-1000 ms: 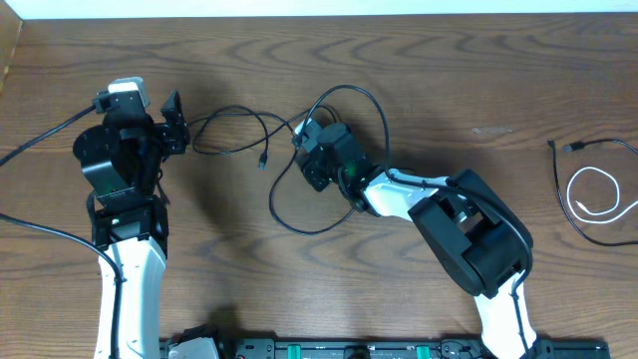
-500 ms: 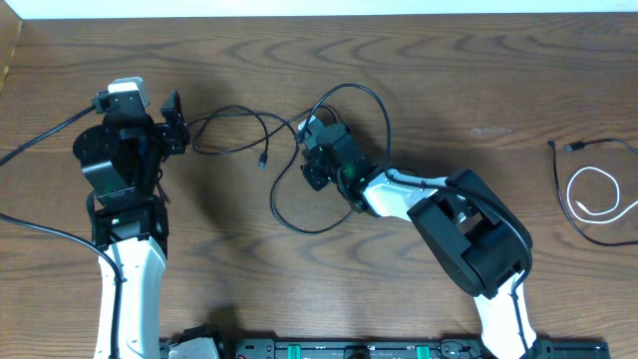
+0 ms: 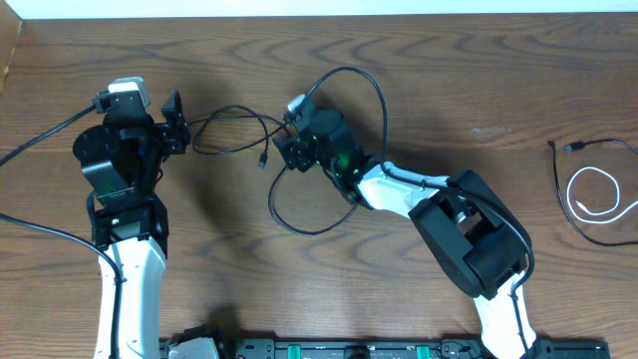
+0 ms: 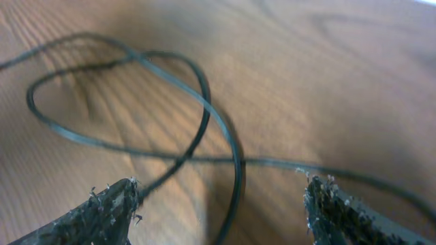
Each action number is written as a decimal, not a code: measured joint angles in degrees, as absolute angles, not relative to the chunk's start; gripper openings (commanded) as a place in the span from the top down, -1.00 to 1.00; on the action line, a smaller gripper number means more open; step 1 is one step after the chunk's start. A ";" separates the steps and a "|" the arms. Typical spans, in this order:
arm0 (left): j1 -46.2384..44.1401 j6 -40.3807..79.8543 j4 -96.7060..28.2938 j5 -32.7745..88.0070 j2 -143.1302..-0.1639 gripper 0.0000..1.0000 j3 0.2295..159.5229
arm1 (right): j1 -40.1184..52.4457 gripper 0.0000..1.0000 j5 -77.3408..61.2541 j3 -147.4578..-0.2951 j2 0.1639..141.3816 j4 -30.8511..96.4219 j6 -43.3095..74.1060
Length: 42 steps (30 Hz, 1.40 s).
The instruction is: Untangle cables
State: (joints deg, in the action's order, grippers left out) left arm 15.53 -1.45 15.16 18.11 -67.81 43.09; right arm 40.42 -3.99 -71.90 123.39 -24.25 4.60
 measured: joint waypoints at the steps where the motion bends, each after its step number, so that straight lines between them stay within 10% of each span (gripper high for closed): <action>1: 15.53 -1.45 15.22 18.11 -67.81 -0.30 43.09 | 40.42 -0.56 -2.85 -72.29 123.39 -24.27 4.60; 42: 14.13 -1.45 15.25 18.13 -67.81 -0.31 43.09 | 38.92 -0.87 13.26 -76.55 123.72 -8.95 -2.02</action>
State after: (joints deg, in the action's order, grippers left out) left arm 14.13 -1.45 15.25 18.13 -67.81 43.09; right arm 38.92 13.26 -76.55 123.72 -8.95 -2.02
